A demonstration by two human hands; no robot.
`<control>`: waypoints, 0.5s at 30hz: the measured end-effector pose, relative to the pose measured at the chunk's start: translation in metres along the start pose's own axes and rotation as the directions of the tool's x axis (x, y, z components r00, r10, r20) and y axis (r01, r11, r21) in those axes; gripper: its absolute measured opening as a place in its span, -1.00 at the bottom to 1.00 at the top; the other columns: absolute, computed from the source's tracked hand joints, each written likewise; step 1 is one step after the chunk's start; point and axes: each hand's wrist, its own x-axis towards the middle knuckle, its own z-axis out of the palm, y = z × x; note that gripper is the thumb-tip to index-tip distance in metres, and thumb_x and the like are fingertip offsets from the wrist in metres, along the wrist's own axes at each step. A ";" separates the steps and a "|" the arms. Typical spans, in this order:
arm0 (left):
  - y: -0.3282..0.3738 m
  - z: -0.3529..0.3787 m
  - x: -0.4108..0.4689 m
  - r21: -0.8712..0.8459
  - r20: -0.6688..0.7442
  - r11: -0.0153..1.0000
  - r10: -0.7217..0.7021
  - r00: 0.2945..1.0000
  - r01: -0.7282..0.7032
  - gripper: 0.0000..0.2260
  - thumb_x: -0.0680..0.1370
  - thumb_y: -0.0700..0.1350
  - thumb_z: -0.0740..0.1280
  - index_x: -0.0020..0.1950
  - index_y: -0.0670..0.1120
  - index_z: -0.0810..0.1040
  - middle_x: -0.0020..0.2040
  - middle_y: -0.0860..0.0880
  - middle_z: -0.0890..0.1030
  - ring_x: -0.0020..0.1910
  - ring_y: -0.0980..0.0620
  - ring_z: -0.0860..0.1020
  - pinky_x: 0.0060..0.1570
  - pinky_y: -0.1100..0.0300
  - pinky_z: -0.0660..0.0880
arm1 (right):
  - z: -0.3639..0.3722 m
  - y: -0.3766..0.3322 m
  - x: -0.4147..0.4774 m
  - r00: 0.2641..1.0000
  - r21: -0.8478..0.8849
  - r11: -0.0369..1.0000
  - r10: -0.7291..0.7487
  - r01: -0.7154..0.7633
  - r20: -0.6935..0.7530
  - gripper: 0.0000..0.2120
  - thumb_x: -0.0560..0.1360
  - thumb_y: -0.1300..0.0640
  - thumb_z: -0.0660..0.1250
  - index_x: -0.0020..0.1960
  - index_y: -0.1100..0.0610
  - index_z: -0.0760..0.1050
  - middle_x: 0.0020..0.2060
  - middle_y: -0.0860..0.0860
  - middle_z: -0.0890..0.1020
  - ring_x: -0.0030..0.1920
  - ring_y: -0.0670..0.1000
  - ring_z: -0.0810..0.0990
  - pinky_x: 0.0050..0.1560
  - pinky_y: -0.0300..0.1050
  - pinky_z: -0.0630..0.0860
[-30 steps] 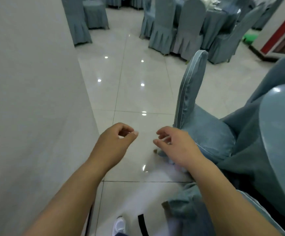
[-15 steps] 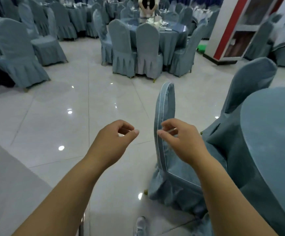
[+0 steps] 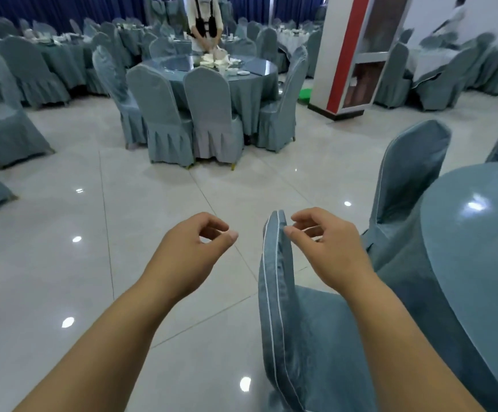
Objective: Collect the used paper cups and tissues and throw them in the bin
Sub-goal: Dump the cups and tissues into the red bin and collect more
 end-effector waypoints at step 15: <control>-0.007 -0.056 0.268 -0.003 0.316 0.937 0.331 0.889 -0.348 -0.80 0.49 0.18 0.31 0.06 0.15 0.51 -0.07 0.18 0.57 -0.09 0.16 0.56 -0.19 0.24 0.47 | 0.072 -0.019 0.155 0.893 -0.013 0.957 0.264 -0.288 -0.365 -0.80 0.50 -0.01 0.37 0.10 -0.01 0.54 -0.13 -0.21 0.58 -0.09 -0.21 0.55 -0.09 -0.25 0.52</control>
